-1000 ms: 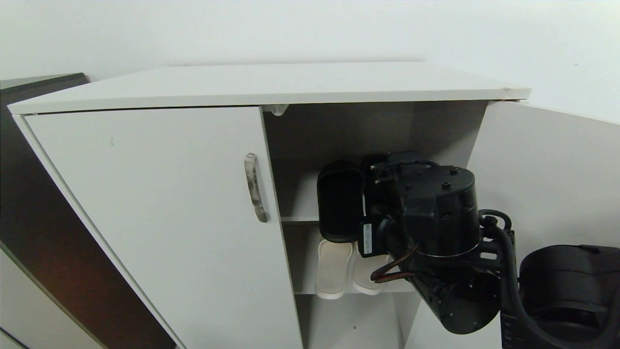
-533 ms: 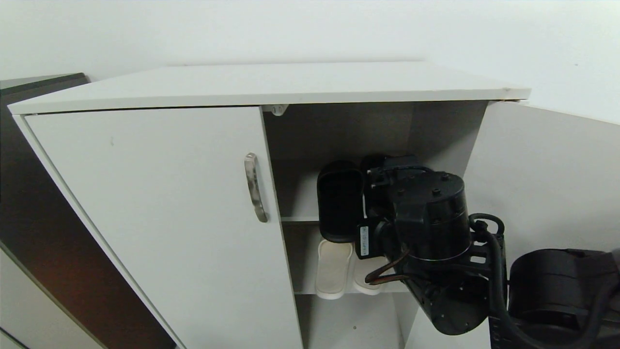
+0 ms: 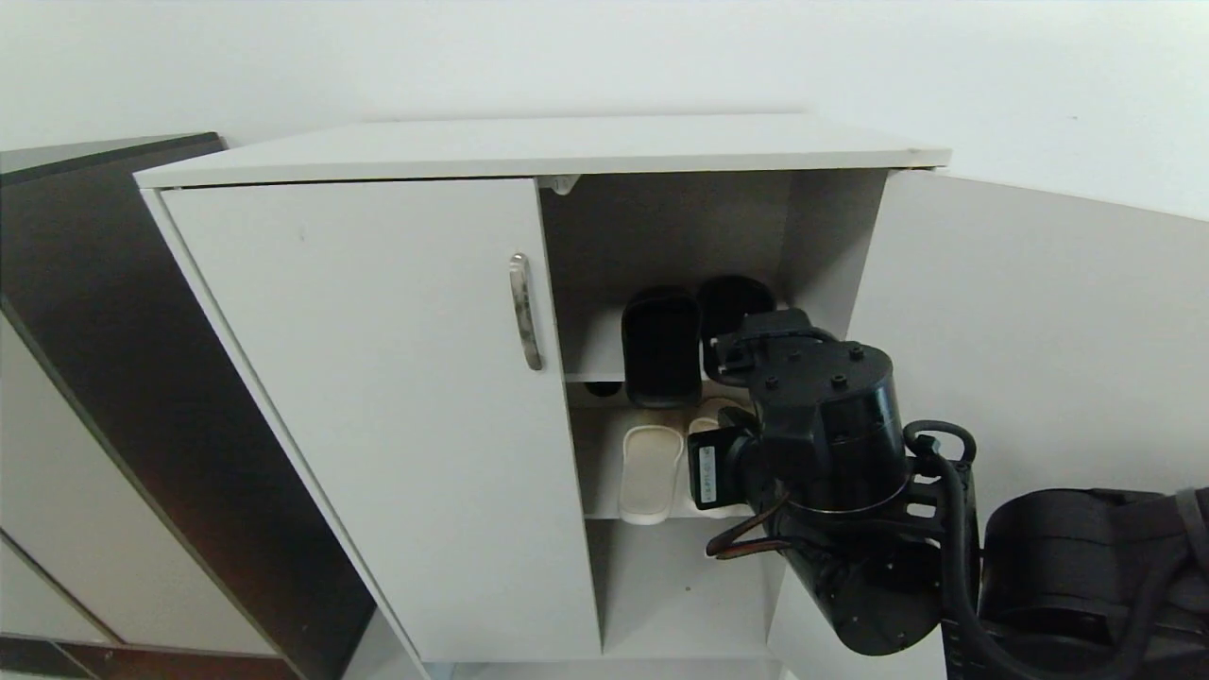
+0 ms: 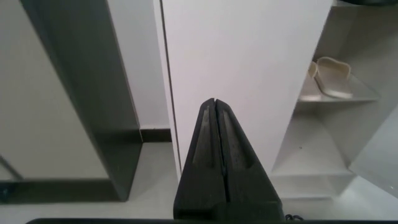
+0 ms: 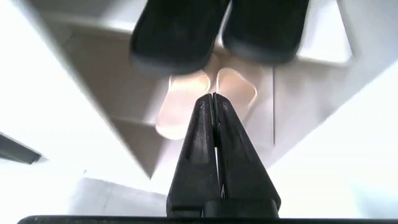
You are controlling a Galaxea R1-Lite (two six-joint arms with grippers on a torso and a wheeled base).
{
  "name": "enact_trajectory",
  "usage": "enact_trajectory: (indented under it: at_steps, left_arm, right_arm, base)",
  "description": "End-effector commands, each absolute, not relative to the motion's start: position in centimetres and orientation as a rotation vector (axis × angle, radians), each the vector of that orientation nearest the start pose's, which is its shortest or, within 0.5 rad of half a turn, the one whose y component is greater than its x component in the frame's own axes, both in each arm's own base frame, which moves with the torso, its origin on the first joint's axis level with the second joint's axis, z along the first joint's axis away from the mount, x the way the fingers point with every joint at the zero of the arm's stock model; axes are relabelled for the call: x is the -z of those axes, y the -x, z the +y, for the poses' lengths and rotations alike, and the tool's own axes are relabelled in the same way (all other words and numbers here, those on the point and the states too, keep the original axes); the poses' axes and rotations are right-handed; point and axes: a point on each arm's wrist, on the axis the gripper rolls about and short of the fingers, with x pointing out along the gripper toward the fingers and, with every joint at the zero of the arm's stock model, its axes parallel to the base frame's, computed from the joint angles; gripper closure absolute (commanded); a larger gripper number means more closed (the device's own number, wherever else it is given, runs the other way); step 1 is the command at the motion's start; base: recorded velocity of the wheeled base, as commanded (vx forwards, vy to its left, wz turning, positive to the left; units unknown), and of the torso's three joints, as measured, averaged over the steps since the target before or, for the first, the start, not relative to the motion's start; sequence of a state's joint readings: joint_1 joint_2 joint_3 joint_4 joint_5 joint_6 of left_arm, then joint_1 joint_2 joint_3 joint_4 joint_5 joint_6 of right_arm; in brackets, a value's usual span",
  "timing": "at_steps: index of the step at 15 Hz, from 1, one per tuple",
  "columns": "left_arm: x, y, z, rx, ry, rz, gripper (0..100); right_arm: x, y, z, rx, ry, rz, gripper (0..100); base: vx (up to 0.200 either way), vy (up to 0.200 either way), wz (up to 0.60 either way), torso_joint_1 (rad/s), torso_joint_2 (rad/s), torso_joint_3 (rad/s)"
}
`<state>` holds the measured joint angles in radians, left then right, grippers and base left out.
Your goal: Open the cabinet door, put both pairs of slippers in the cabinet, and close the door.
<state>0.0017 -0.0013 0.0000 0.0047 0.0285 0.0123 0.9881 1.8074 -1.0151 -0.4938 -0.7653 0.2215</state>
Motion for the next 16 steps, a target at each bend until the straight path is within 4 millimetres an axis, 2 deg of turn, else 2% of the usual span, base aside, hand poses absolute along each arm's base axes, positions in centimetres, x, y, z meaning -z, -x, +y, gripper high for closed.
enact_trajectory:
  at_steps: [1,15,16]
  left_arm:
    - [-7.5,2.3,0.1,-0.031,-0.012,0.005,100]
    - [-7.5,2.3,0.1,-0.032,-0.011,0.005,100]
    - [-7.5,2.3,0.1,-0.032,-0.011,0.005,100]
  right_arm:
    - [-19.1,-20.0,27.5,-0.199,0.012,0.217,100]
    - [-17.5,-19.6,26.8,-0.205,0.051,0.244,100]
    - [-17.4,-19.7,26.8,-0.205,0.052,0.247,100]
  base:
    - [-0.200,0.000,0.00,0.002,0.01,-0.002]
    - [-0.200,0.000,0.00,0.002,0.00,0.002]
    - [0.000,0.000,0.00,0.000,0.00,0.000]
